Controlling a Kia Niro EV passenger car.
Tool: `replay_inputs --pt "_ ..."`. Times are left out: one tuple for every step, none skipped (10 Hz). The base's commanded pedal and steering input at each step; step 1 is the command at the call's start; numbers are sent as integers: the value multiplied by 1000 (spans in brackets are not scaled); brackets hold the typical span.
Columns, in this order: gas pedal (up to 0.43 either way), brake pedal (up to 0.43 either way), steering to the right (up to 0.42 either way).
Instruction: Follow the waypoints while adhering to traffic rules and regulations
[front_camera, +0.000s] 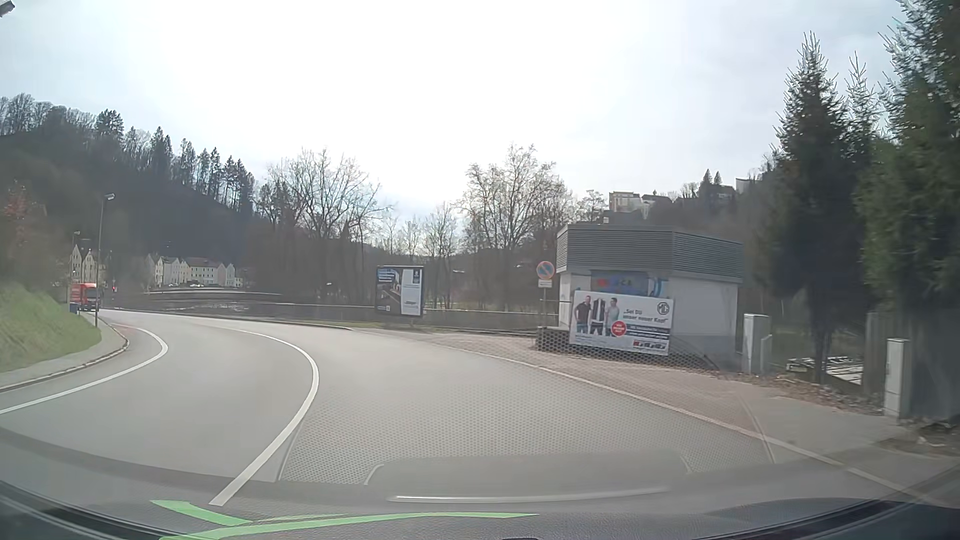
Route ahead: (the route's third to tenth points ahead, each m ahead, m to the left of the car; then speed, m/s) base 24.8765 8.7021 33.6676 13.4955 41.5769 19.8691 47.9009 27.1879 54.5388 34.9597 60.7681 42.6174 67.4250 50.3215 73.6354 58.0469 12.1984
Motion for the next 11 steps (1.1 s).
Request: replay_inputs --pt "0 0 -74" --pt "0 0 -77" --pt "0 0 -80" --pt "0 0 -81" --pt "0 0 -83" --pt "0 0 -84" --pt "0 0 -86" --pt "0 0 -86" --pt "0 0 -86" --pt "0 0 -86" --pt "0 0 -86"
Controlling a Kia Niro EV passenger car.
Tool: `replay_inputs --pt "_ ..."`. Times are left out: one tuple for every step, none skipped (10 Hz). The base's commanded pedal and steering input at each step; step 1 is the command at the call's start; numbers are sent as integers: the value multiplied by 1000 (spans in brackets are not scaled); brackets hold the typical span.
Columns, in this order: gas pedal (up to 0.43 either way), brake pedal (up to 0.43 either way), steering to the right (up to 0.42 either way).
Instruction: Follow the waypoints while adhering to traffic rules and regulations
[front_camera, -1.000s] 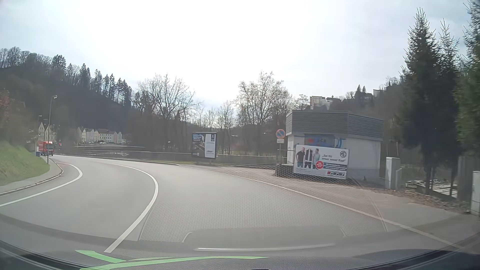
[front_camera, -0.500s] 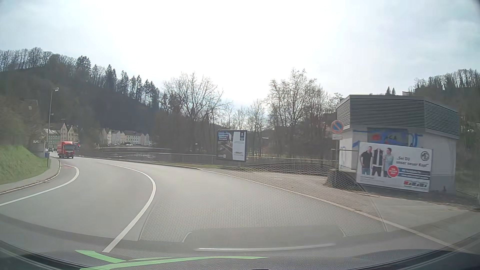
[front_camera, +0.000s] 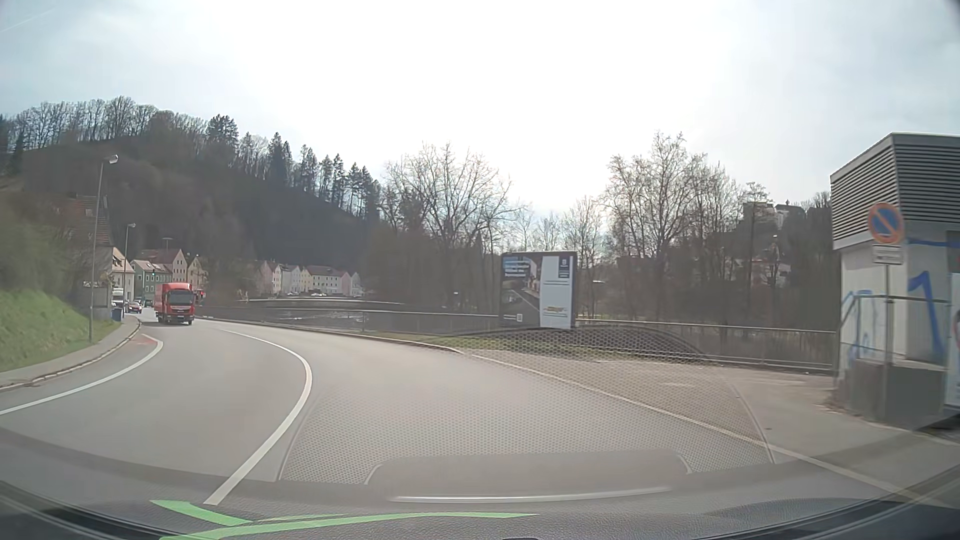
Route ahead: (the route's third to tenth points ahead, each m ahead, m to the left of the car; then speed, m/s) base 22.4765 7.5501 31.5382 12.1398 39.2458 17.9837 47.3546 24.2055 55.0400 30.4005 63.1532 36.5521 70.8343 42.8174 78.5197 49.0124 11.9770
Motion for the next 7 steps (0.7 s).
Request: replay_inputs --pt "8 0 -86" --pt "8 0 -86" --pt "28 0 -86" --pt "39 0 -86" --pt "47 0 -86" --pt "47 0 -86" --pt "59 0 -86"
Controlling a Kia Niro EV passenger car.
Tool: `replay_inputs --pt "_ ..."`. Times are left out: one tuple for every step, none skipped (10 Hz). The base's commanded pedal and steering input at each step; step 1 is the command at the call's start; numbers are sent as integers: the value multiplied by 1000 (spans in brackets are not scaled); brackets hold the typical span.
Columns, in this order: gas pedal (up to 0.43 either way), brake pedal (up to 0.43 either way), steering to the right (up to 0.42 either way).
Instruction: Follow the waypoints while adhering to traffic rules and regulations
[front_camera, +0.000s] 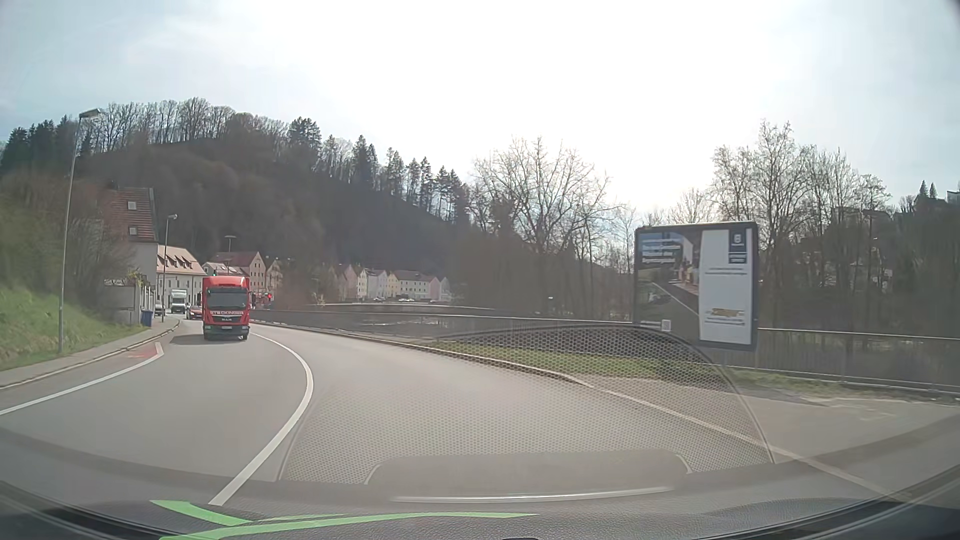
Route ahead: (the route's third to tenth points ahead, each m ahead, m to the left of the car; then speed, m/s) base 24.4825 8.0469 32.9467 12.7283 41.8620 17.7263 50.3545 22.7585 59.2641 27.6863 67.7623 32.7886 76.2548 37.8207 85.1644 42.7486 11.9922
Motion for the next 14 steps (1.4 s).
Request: replay_inputs --pt "59 0 -85" --pt "59 0 -84" --pt "59 0 -84" --pt "67 0 -83" --pt "79 0 -83" --pt "87 0 -84" --pt "110 0 -83" --pt "110 0 -83" --pt "110 0 -83" --pt "118 0 -83" --pt "118 0 -82" --pt "118 0 -80" --pt "130 0 -79" --pt "130 0 -75"
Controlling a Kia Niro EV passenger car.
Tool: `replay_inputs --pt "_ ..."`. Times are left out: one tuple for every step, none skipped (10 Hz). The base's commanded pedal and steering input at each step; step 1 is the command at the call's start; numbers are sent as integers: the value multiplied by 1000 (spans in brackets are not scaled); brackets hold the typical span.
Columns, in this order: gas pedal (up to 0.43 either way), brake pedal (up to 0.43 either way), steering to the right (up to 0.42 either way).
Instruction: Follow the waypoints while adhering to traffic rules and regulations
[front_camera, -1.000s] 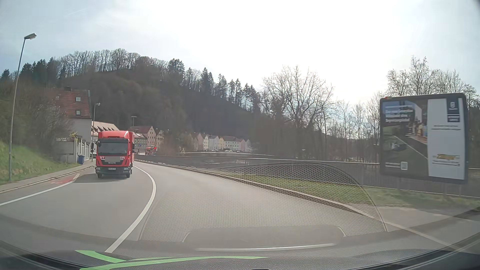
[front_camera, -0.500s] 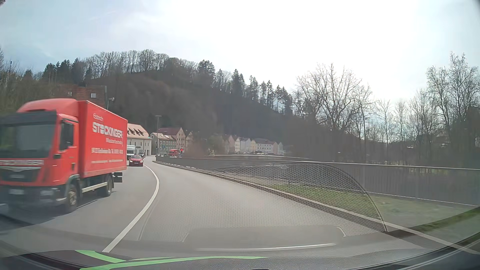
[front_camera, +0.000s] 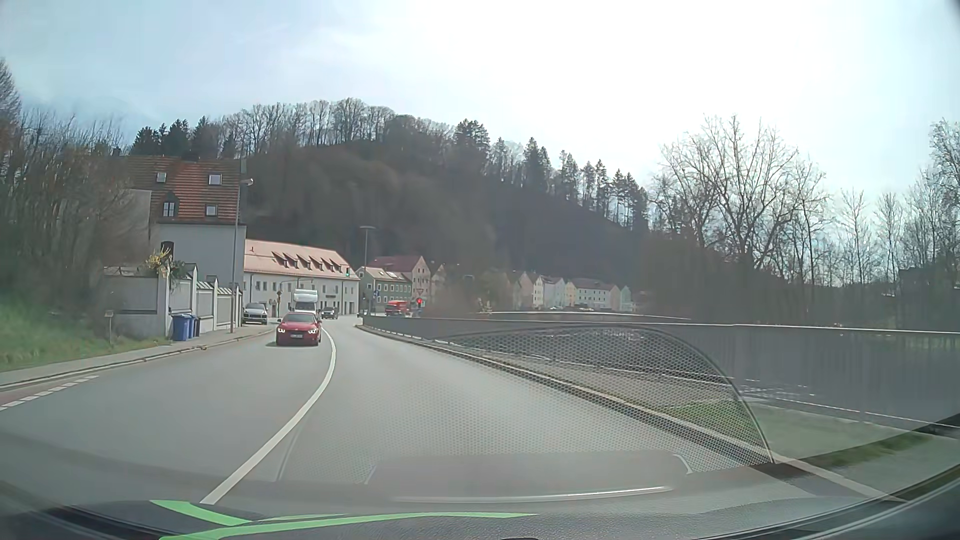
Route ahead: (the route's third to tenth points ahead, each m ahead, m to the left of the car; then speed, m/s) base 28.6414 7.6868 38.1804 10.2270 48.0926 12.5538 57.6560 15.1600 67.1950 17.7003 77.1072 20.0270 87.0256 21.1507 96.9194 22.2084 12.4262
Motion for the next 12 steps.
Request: replay_inputs --pt "130 0 -73" --pt "130 0 -72" --pt "130 0 -70" --pt "130 0 -67" --pt "130 0 -63" --pt "130 0 -58" --pt "130 0 -55" --pt "130 0 -51" --pt "130 0 -48" --pt "130 0 -45" --pt "130 0 -43" --pt "130 0 -43"
